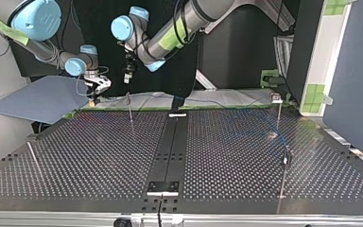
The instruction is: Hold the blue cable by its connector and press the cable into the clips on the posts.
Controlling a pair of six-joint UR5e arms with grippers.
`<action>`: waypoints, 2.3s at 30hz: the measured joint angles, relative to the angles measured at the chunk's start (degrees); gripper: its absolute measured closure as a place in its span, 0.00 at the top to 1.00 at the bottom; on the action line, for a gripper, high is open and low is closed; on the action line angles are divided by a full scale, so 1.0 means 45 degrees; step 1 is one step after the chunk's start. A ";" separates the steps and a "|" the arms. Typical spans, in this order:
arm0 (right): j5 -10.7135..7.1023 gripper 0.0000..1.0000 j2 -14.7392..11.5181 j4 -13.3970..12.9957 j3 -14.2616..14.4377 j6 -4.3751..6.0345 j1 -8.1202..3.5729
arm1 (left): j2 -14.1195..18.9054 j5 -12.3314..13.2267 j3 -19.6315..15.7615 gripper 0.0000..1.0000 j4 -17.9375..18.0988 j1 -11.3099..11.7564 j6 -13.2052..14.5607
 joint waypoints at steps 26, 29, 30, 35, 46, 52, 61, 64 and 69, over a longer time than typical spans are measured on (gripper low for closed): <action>-0.0373 0.00 0.0001 0.0057 0.0000 0.0001 0.0087 | 0.2788 -0.1092 -0.2789 1.00 -0.1183 0.0108 -0.0581; -0.0374 0.00 0.0001 0.0056 0.0000 0.0000 0.0087 | 0.3138 -0.1265 -0.3139 1.00 -0.1182 0.0141 -0.0795; -0.0374 0.00 0.0002 0.0056 0.0000 0.0001 0.0087 | 0.3236 -0.1286 -0.3235 1.00 -0.1185 0.0152 -0.0872; -0.0374 0.00 0.0006 0.0041 -0.0001 0.0000 0.0099 | 0.3796 -0.1364 -0.3792 1.00 -0.1249 0.0151 -0.1211; -0.0419 0.00 0.0002 0.0057 0.0000 -0.0030 0.0107 | 0.5063 -0.1427 -0.5060 1.00 -0.1139 0.0187 -0.1511; -0.0611 0.00 -0.0115 0.0254 0.0000 -0.0146 0.0106 | 0.5770 -0.1424 -0.5767 1.00 -0.0813 0.0193 -0.1617; -0.0287 0.00 -0.0914 0.0707 0.0445 -0.0464 0.0098 | 0.6719 -0.1202 -0.6719 1.00 0.0076 0.0204 -0.1699; -0.0132 0.00 -0.1229 0.0729 0.0666 -0.0468 0.0103 | 0.7037 -0.1127 -0.7034 1.00 0.0389 0.0223 -0.1766; 0.0088 0.00 -0.1808 0.0760 0.0976 -0.0446 0.0143 | 0.7599 -0.1254 -0.7600 1.00 0.0954 0.0237 -0.1838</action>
